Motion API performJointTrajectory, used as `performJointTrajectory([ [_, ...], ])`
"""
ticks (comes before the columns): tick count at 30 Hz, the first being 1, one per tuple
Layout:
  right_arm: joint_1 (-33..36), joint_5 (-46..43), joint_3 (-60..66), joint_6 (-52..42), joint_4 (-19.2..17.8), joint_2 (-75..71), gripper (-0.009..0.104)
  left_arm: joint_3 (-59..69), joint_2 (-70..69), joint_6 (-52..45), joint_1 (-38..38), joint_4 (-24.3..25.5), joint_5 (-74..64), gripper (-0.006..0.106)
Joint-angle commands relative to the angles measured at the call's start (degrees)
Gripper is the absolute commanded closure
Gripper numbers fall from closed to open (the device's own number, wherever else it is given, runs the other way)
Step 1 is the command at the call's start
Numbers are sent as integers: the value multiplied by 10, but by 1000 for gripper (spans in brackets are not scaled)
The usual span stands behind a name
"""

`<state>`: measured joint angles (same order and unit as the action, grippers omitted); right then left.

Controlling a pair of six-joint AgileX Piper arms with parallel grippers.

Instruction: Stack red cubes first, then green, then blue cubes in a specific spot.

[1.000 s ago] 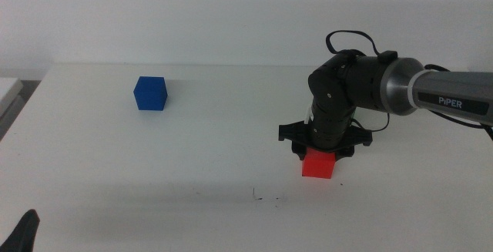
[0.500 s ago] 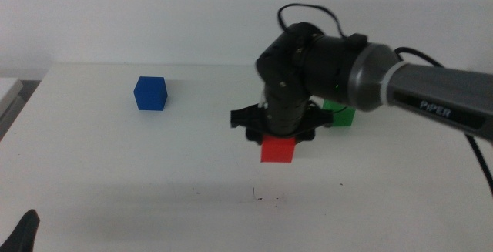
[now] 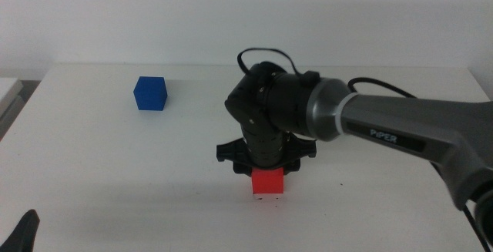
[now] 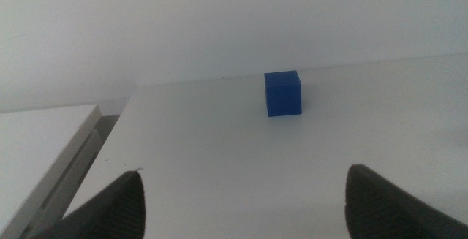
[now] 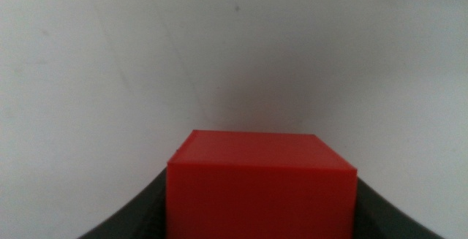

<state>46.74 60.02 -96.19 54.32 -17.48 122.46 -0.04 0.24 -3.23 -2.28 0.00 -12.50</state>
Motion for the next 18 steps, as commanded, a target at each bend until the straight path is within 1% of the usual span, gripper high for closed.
performJointTrajectory([
  [1, -3, 2, -3, 3, -15, 7, 80, 0, -2, 1, -1, 0, 8, 7],
  [12, -10, -12, -3, 3, -19, 29, 80, 0, -2, 1, -1, 0, 8, 7],
  [14, -10, -12, -3, 3, -14, 34, 76, 0, -2, 1, -1, 0, 8, 7],
  [15, -10, -12, -3, 3, -5, 34, 53, 0, -2, 1, -1, 0, 8, 7],
  [18, -10, -12, -3, 1, -5, 34, 29, 0, -2, 1, -1, 0, 8, 7],
])
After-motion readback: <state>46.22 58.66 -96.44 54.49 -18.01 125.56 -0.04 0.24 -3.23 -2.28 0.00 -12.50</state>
